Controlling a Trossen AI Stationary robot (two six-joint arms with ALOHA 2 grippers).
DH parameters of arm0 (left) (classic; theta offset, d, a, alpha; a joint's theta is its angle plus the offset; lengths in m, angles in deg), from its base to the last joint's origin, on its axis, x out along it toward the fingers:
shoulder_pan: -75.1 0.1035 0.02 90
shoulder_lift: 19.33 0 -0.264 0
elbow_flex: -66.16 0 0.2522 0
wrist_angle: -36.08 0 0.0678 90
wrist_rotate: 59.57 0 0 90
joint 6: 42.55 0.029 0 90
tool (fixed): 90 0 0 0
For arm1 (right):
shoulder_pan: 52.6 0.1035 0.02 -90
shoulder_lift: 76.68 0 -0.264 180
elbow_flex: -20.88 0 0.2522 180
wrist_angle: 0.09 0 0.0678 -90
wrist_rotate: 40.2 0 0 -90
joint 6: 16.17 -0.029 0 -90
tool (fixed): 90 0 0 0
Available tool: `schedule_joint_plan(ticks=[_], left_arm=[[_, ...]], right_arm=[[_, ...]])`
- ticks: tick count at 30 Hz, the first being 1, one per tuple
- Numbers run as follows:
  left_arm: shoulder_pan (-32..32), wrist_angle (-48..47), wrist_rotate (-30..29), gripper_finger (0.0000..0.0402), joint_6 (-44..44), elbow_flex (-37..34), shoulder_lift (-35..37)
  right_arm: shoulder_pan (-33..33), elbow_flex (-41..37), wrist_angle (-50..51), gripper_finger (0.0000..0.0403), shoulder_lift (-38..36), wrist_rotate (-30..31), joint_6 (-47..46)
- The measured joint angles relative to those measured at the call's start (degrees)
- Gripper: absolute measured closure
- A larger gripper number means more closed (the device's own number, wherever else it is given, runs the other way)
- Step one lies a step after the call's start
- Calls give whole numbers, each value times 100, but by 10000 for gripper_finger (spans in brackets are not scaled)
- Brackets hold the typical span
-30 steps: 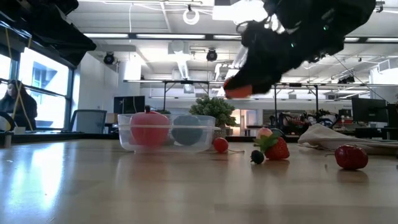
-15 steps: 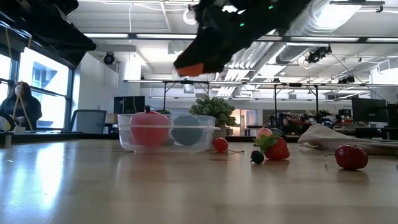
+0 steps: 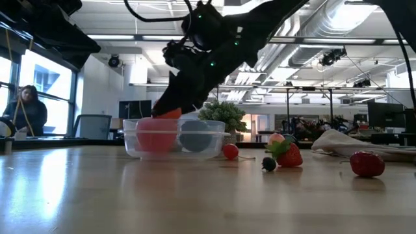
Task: Pick and placing Produce into tupperware
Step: Put the orange pumpkin into the transparent bin
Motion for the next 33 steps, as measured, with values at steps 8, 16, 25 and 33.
schedule_joint_plan(ticks=[8,16,25,33], left_arm=[[1,-1,1,355,1,0,1],[0,-1,2,355,0,0,1],[0,-1,2,355,-1,0,2],[1,-1,2,355,0,0,0]], right_arm=[[5,180,-24,163,266,-133,68],[-65,184,12,163,266,-131,115],[-104,184,51,157,266,106,115],[-104,184,62,130,266,147,113]])
